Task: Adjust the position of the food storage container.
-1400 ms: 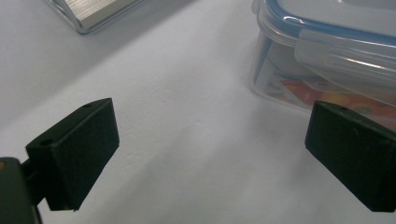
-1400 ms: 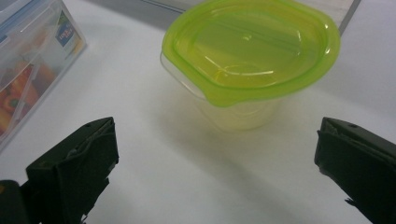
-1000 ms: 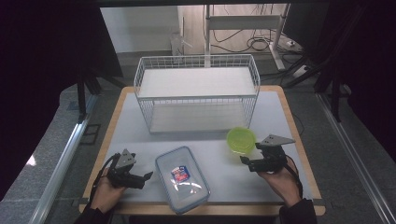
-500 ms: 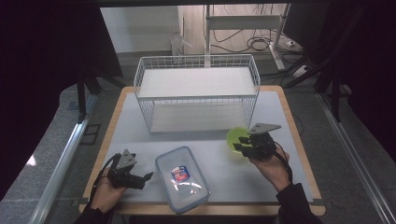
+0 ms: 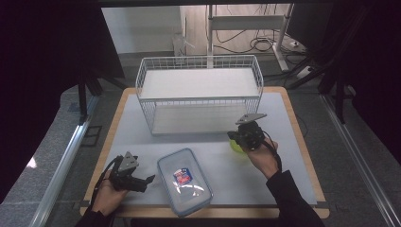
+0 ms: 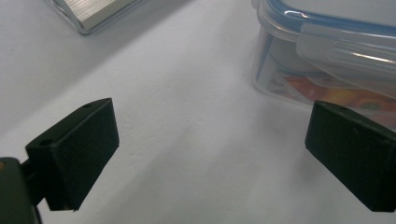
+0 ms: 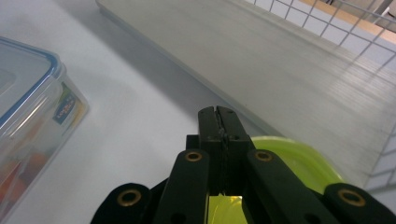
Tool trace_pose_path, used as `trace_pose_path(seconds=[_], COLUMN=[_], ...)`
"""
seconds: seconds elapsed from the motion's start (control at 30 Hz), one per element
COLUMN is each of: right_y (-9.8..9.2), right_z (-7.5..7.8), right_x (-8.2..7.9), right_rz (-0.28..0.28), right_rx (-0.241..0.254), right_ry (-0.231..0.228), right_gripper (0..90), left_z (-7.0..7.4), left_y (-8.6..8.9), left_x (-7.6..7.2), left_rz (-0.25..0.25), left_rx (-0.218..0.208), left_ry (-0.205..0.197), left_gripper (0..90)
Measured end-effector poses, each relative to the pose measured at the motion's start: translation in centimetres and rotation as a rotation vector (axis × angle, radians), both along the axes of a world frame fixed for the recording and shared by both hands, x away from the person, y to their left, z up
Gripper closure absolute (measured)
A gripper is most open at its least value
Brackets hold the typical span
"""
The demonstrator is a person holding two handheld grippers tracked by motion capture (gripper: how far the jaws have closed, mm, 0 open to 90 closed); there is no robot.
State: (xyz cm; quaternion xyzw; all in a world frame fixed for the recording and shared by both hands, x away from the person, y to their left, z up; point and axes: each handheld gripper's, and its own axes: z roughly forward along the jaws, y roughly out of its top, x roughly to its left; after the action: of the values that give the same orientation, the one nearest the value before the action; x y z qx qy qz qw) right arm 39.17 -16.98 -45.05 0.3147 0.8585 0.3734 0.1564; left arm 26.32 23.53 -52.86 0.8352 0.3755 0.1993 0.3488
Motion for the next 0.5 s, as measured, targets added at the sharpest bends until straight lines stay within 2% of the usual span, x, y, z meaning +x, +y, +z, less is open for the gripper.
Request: trace_pose_path(seconds=[0.07, 0.13, 0.27, 0.43, 0.5], right_y=[0.3, 1.1, 2.2, 2.0, 1.7], right_z=[0.0, -0.2, -0.8, -2.1, -2.2], right_x=[0.2, 0.8, 1.6, 2.2, 2.3], right_rz=[0.005, 0.026, 0.027, 0.009, 0.009], right_rx=[0.002, -0.014, -0.062, -0.103, -0.095], right_ry=[0.000, -0.009, -0.005, 0.018, 0.024], right_gripper=[89.9, 89.9, 90.0, 90.0, 90.0], left_z=[0.0, 0.0, 0.0, 0.0, -0.1], left_y=[0.0, 0.0, 0.0, 0.0, 0.0], left_x=[0.0, 0.0, 0.0, 0.0, 0.0], left_rz=[0.000, 0.000, -0.001, -0.001, -0.002], left_rx=[0.000, 0.003, 0.004, 0.006, 0.011], left_ry=[0.000, 0.001, 0.002, 0.004, 0.005], left_gripper=[2.8, 2.8, 2.9, 2.9, 3.0])
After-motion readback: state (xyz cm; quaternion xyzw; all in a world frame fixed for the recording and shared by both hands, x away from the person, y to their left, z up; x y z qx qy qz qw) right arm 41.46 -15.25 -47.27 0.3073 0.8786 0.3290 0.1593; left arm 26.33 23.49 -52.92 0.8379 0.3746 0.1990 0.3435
